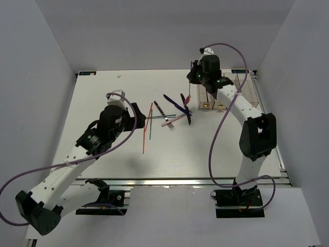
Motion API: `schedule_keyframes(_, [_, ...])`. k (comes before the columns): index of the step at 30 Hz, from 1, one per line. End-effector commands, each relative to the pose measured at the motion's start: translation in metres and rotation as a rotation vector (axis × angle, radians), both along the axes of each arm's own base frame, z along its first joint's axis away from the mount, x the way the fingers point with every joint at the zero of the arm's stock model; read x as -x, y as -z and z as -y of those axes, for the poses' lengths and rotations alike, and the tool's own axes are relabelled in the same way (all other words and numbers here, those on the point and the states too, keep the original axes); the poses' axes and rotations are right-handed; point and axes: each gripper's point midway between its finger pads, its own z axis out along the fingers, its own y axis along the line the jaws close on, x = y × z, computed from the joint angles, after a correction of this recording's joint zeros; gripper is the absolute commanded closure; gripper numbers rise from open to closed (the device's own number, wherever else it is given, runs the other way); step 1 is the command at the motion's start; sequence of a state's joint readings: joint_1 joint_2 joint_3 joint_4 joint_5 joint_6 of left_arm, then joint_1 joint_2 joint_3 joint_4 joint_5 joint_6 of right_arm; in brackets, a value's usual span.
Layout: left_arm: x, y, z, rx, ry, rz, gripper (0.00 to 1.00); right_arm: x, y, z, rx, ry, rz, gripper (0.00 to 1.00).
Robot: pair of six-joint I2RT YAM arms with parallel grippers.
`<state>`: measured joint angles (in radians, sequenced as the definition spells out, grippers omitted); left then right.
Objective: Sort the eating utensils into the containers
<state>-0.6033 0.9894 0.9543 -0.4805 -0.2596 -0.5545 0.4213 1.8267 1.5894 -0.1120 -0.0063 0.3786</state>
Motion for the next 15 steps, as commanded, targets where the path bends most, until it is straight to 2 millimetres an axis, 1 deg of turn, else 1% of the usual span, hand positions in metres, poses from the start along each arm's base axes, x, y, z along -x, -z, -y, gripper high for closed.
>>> schedule_keyframes(1, [0.023, 0.004, -0.024, -0.101, 0.031, 0.034, 0.02, -0.036, -0.006, 0.035, 0.184, 0.028, 0.088, 1.00])
schedule_keyframes(2, [0.027, 0.006, -0.026, -0.102, 0.042, 0.048, 0.02, -0.046, -0.009, 0.043, 0.196, 0.048, 0.104, 1.00])
schedule_keyframes(3, [0.032, 0.011, -0.030, -0.101, 0.044, 0.070, 0.02, -0.060, 0.000, 0.055, 0.207, 0.070, 0.093, 1.00])
schedule_keyframes(4, [0.034, 0.012, -0.033, -0.104, 0.039, 0.070, 0.02, -0.068, 0.000, 0.060, 0.215, 0.077, 0.100, 1.00])
schedule_keyframes(5, [0.035, 0.010, -0.036, -0.107, 0.030, 0.073, 0.02, -0.082, -0.004, 0.064, 0.224, 0.098, 0.118, 1.00])
schedule_keyframes(6, [0.035, 0.007, -0.035, -0.098, 0.032, 0.083, 0.02, -0.091, -0.003, 0.074, 0.250, 0.108, 0.125, 1.00])
schedule_keyframes(7, [0.035, 0.006, -0.034, -0.093, 0.037, 0.087, 0.02, -0.097, -0.002, 0.078, 0.267, 0.120, 0.130, 1.00])
schedule_keyframes(8, [0.035, 0.006, -0.033, -0.091, 0.043, 0.088, 0.02, -0.110, 0.001, 0.081, 0.287, 0.138, 0.135, 1.00])
schedule_keyframes(9, [0.035, 0.006, -0.033, -0.093, 0.045, 0.083, 0.02, -0.116, 0.004, 0.087, 0.307, 0.145, 0.136, 1.00])
schedule_keyframes(11, [0.035, 0.011, -0.033, -0.105, 0.042, 0.067, 0.02, -0.124, 0.022, 0.095, 0.337, 0.169, 0.107, 1.00])
schedule_keyframes(12, [0.034, 0.013, -0.034, -0.111, 0.037, 0.061, 0.02, -0.125, 0.028, 0.097, 0.341, 0.173, 0.099, 1.00])
schedule_keyframes(13, [0.034, 0.015, -0.034, -0.113, 0.038, 0.056, 0.02, -0.129, 0.029, 0.103, 0.331, 0.188, 0.111, 1.00])
schedule_keyframes(14, [0.033, 0.017, -0.033, -0.120, 0.041, 0.045, 0.02, -0.129, 0.033, 0.103, 0.324, 0.185, 0.111, 1.00])
schedule_keyframes(15, [0.033, 0.018, -0.032, -0.123, 0.041, 0.042, 0.02, -0.129, 0.042, 0.105, 0.323, 0.186, 0.100, 1.00])
